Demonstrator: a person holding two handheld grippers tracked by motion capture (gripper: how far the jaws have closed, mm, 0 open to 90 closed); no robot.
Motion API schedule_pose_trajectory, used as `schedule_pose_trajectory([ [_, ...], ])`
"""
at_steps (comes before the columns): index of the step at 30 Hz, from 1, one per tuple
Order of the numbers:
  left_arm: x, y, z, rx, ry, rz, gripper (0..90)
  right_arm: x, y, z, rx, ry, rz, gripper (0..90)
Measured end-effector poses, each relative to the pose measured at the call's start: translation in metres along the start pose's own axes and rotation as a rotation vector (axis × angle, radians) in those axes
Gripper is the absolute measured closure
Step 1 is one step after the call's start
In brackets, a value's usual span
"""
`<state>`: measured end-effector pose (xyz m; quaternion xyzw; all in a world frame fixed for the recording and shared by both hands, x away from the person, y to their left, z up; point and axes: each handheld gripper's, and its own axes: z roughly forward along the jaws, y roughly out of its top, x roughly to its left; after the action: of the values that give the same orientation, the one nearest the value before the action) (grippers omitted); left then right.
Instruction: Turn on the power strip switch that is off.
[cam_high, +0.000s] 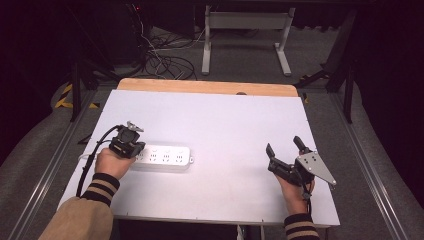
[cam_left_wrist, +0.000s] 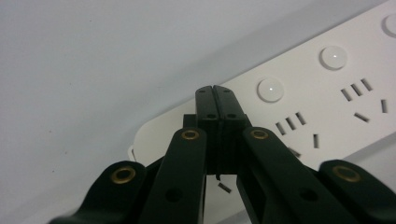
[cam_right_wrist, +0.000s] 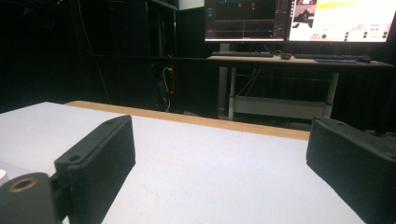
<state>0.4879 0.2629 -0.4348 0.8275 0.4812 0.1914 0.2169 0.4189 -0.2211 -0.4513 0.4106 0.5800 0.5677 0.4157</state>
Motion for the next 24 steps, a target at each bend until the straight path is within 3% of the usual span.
schedule_pose_trajectory([
  [11,0.0008,-0.0005,0.0056,0.013,-0.002,0.012,90.0,-0.0014,0.0001,-0.0017,-0.005,-0.009,0.002,8.6],
  [16,-0.0023,-0.0013,0.0071,0.005,0.027,0.02,90.0,-0.0019,0.0007,-0.0031,-0.01,-0.014,0.001,8.6],
  [24,-0.0012,-0.0028,0.0078,-0.003,0.011,0.01,90.0,-0.0026,0.0018,-0.0042,-0.018,-0.02,0.005,8.6],
])
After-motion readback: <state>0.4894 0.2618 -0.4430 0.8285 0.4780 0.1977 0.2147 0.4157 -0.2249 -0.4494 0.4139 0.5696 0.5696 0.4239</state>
